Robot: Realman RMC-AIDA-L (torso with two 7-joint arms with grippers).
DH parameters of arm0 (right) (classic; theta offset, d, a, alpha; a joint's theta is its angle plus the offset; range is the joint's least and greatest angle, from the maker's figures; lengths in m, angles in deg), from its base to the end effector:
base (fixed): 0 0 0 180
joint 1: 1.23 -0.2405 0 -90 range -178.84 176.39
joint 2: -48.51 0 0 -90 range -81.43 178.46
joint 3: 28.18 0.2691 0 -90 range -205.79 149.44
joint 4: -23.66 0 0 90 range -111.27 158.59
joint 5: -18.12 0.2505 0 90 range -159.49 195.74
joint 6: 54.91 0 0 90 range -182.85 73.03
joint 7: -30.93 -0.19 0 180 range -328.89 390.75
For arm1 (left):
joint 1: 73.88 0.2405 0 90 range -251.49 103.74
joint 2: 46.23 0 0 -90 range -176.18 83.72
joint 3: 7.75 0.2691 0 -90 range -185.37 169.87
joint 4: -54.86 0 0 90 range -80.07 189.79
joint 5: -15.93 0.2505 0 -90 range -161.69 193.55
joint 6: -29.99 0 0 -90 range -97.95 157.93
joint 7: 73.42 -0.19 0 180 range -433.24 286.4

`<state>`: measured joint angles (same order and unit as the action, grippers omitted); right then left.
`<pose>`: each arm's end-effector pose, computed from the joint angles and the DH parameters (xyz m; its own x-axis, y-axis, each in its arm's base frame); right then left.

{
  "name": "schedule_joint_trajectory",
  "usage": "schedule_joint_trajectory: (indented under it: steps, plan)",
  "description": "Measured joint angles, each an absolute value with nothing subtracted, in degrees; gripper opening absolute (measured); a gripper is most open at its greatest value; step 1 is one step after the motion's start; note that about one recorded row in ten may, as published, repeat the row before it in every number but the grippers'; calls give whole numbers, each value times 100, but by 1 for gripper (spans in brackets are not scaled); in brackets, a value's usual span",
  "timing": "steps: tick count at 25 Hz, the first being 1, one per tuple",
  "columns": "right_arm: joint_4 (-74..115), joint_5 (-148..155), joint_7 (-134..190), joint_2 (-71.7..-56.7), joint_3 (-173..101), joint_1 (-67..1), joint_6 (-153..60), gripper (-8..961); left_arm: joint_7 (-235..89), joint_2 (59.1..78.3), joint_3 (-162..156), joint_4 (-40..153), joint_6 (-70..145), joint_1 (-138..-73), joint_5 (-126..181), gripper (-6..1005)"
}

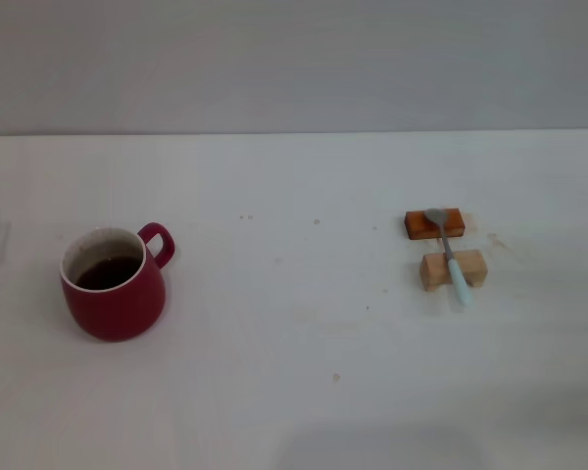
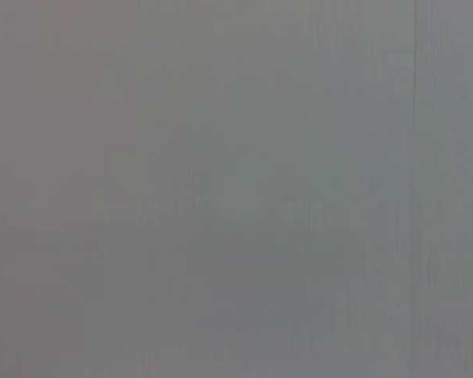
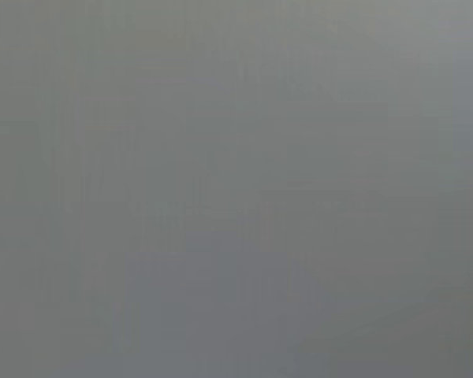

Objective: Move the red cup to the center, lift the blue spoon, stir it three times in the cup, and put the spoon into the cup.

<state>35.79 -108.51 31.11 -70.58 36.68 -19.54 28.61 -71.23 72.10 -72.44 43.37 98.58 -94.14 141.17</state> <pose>0.3869 0.3553 0.0497 0.7254 0.3343 -0.6017 -0.6843 0.2550 -0.6832 -0.4186 0.3781 0.0270 0.6961 -0.1204 0.7078 0.7111 0.2514 -0.6566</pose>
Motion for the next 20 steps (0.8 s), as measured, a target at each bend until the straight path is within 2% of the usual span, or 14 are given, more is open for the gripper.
schedule_joint_trajectory:
  steps: [20]
  plan:
    - [3516,-10853,3111,-7035,3730,-2038,2903,725,-7123,7207,-7244,4373,9836,-9375,14117,760]
